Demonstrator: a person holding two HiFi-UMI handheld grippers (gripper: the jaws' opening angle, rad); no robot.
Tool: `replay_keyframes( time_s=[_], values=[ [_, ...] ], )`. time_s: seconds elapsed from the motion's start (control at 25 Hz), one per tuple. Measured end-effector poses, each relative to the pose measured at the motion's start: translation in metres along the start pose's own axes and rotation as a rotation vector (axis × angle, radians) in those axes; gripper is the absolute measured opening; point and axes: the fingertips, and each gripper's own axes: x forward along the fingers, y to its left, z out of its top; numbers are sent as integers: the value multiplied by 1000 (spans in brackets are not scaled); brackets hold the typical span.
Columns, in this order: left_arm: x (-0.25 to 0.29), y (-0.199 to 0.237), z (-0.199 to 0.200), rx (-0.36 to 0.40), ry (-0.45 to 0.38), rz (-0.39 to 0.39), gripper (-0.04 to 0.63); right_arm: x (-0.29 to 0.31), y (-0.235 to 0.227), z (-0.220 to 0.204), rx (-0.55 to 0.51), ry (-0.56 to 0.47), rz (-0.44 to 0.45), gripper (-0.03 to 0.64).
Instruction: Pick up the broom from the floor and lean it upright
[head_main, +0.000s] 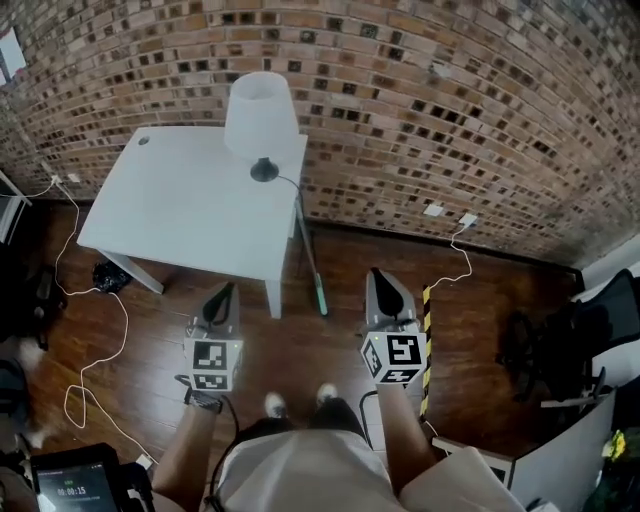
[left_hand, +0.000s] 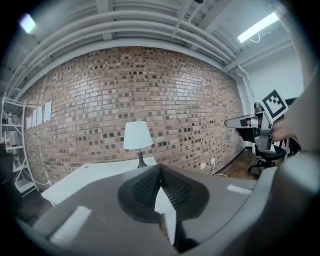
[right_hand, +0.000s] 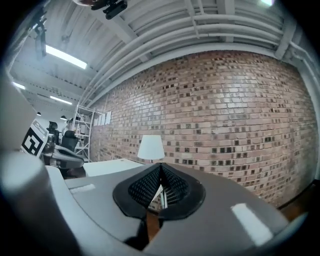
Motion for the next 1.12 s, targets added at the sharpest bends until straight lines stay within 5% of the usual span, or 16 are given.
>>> replay_keyframes(
  time_s=[0.56,1.12],
  values=[
    [-8,-57,47,-16,-55,-24,-2,-29,-28,35,-80,-10,41,14],
    [-16,-56,62,0,-83,-27,-2,-34,-31,31,-11,-5,27,14]
  ],
)
